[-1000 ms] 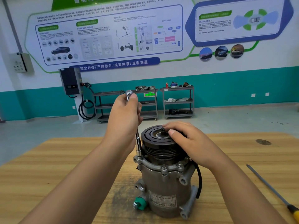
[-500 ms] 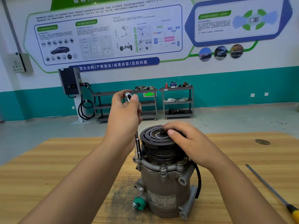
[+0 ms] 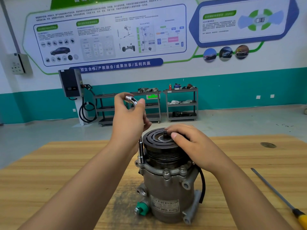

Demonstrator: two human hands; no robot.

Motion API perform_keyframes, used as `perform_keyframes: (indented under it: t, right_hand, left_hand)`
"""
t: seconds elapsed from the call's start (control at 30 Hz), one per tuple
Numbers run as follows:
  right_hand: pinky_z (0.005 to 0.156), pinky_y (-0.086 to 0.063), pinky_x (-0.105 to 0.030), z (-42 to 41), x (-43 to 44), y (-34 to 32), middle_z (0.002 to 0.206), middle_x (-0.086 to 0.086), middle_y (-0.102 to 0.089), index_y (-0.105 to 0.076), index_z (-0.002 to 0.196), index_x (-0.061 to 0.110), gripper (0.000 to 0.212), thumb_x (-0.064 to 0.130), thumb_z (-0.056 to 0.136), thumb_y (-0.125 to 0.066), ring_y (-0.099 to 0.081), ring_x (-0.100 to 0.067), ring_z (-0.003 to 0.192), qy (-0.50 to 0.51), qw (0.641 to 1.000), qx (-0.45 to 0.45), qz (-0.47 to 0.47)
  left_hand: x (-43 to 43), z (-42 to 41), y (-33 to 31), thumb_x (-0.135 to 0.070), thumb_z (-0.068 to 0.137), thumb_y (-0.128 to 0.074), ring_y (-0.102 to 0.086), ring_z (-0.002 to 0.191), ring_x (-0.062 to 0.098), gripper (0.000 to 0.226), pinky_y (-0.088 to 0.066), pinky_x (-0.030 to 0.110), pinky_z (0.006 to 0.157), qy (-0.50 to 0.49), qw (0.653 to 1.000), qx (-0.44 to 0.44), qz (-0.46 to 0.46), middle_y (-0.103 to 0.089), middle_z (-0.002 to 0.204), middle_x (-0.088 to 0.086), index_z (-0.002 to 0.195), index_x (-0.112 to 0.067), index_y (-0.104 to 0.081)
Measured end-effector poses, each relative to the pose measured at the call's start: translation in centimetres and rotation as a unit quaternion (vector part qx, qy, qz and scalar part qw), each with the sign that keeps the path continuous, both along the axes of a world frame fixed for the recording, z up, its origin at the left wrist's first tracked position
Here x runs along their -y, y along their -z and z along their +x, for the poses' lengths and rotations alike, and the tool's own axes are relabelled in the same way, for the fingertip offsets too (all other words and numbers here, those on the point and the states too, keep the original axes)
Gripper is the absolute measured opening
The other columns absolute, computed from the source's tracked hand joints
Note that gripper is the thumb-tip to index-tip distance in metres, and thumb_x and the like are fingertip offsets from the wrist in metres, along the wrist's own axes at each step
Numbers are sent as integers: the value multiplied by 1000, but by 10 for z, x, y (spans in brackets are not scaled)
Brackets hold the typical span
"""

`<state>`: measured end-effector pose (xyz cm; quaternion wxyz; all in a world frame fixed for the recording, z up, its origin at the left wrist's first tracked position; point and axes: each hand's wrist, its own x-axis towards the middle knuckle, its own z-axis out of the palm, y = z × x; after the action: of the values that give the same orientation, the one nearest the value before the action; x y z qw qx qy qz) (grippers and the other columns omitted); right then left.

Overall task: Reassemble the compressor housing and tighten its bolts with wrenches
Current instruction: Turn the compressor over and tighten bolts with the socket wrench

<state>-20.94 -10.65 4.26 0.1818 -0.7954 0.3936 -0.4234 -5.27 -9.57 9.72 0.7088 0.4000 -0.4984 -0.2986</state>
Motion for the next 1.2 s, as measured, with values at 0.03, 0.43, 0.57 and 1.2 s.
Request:
perform_keyframes:
  t: [0.03, 0.43, 0.57, 1.2]
  right_hand:
    - [87, -30, -4, 0, 0, 0, 107, 28, -52, -58, 107, 37, 18, 28, 97, -45, -42, 9, 107, 1, 1000, 1, -1]
    - [88, -31, -5, 1, -1, 0, 103, 32, -49, -55, 104, 40, 18, 28, 97, -44, -41, 12, 105, -3, 1000, 8, 8]
    - [88, -31, -6, 1, -1, -1, 103, 33, -49, -57, 105, 39, 19, 27, 97, -44, -42, 12, 104, -2, 1000, 11, 9]
    - [82, -30, 5, 3, 0, 1, 109, 32, -54, -58, 94, 44, 26, 23, 97, -43, -41, 21, 107, -25, 997, 56, 36]
  left_hand:
    - [-1, -1, 1, -20, 97, -49, -47, 42, 5, 15, -55, 31, 61, -5, 1000, 13, -7, -47, 42, -12, 106, -29, -41]
    - [-5, 1, 7, -28, 102, -35, -25, 38, 3, 25, -24, 17, 37, 14, 999, 13, -28, -30, 41, -12, 121, -22, -50]
    - [-1, -1, 9, -32, 100, -38, -27, 37, 5, 22, -24, 20, 37, -3, 999, 31, -44, -33, 41, -11, 109, -25, -57]
    - [10, 14, 5, -33, 100, -41, -19, 36, 9, 23, -19, 18, 38, 85, 994, 60, -17, -25, 44, -7, 101, -23, -61]
